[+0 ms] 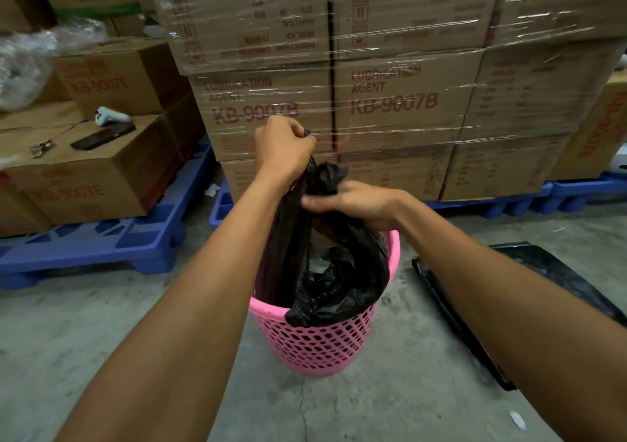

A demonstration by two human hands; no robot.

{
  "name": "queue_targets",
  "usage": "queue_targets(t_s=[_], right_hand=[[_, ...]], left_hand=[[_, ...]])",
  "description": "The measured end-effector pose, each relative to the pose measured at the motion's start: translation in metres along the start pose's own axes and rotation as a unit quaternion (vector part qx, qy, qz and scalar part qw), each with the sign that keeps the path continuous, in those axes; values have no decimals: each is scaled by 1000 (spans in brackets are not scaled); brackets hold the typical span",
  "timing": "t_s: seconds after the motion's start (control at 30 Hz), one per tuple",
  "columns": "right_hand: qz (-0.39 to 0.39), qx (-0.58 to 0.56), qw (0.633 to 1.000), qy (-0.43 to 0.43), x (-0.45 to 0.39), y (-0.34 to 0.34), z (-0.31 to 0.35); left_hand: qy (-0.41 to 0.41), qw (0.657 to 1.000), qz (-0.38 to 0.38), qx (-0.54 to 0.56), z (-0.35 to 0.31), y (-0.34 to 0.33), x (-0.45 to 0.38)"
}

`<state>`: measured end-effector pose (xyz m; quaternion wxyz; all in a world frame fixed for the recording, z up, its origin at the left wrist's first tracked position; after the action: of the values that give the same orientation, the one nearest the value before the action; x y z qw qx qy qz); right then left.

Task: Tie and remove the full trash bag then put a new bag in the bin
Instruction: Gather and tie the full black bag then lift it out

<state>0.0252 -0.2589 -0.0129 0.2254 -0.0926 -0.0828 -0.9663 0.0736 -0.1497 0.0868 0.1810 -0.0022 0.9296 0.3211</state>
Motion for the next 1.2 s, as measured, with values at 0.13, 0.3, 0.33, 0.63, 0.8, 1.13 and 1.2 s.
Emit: queue_targets(t_s=[0.13, 0.3, 0.33, 0.63, 0.8, 1.13, 1.2], right_hand=[[-114, 88, 987, 74, -7, 3, 6], [-169, -89, 979, 69, -5, 21, 0], [-170, -105, 977, 69, -3, 22, 1], [-332, -81, 934, 106, 1, 57, 32], [-407, -20, 910, 78, 6, 76, 49], [-204, -178, 944, 188, -13, 42, 55], [-166, -20, 977, 130, -11, 42, 35]], left_hand=[[-74, 996, 27, -39, -12, -5, 2], [-69, 974, 67, 205, 26, -3, 17], [-44, 962, 139, 229, 44, -20, 24], [56, 937, 247, 239, 95, -89, 53], [37, 945, 197, 260, 82, -82, 49], [114, 929, 84, 343, 95, -70, 44], [133, 919, 84, 362, 100, -66, 42]])
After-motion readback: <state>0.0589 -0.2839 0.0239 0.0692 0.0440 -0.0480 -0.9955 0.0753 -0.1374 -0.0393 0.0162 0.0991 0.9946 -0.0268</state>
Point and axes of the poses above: each hand's wrist, its own x-axis away from the middle knuckle, its own y-axis out of the back of the hand, z = x × y, the point moved 7 cm from there along -x, towards the middle knuckle, and after that the axes turned 7 degrees about z, right-handed, at the moved point
